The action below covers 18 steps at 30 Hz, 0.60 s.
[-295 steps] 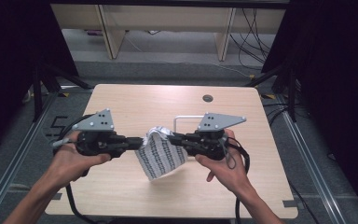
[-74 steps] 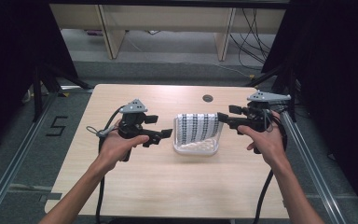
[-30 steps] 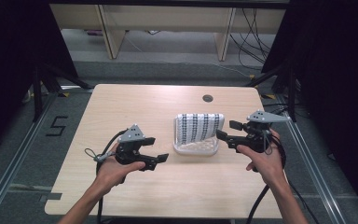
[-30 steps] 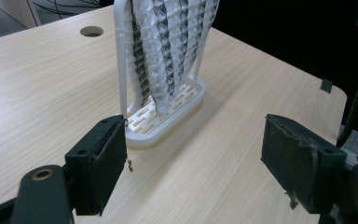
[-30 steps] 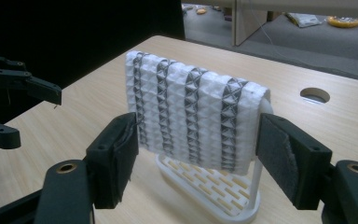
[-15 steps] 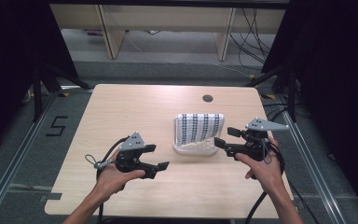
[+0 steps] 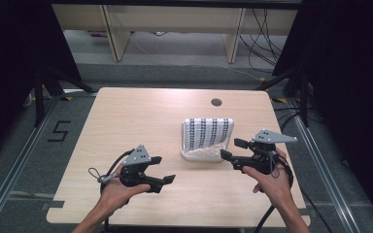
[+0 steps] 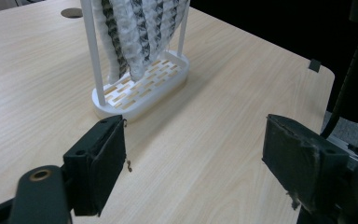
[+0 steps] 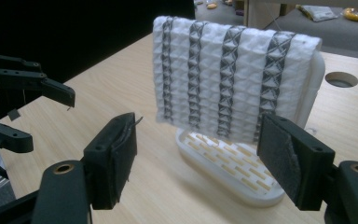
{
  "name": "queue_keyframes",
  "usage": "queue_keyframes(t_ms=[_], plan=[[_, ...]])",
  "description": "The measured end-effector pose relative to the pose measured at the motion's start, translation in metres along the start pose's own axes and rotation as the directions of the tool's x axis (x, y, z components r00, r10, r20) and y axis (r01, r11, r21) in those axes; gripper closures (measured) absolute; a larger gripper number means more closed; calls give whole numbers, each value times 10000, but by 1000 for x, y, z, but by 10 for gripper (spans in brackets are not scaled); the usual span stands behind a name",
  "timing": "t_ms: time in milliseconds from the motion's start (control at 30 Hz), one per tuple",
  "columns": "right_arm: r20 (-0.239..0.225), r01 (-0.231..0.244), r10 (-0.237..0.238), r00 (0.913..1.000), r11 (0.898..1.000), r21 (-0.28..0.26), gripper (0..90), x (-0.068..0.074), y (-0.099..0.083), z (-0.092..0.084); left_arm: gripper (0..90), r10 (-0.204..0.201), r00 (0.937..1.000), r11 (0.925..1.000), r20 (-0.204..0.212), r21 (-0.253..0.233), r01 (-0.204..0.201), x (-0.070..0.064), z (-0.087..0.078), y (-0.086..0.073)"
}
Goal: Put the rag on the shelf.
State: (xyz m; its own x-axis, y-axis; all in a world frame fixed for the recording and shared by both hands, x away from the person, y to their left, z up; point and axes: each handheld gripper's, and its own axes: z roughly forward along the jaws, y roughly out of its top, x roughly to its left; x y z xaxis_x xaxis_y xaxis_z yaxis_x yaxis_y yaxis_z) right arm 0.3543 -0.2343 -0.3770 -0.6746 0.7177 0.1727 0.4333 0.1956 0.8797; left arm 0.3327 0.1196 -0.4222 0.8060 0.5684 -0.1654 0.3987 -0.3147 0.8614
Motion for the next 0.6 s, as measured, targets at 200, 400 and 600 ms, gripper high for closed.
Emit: queue_keyframes(t_ms=[200, 400, 600], plan=[[-52, 40, -38, 10000, 9996, 279, 297, 3, -6, 2, 208, 6, 10000, 9997, -28, 238, -6, 1, 0, -10], [7, 100, -100, 9999, 9996, 249, 296, 4, -12, 5, 203, -95, 9999, 9995, 57, 293, 93, 2, 2, -20], [-176, -60, 66, 9998, 9992, 385, 292, 6, -22, 7, 200, -152, 9998, 9995, 97, 277, 149, 2, 2, -30]])
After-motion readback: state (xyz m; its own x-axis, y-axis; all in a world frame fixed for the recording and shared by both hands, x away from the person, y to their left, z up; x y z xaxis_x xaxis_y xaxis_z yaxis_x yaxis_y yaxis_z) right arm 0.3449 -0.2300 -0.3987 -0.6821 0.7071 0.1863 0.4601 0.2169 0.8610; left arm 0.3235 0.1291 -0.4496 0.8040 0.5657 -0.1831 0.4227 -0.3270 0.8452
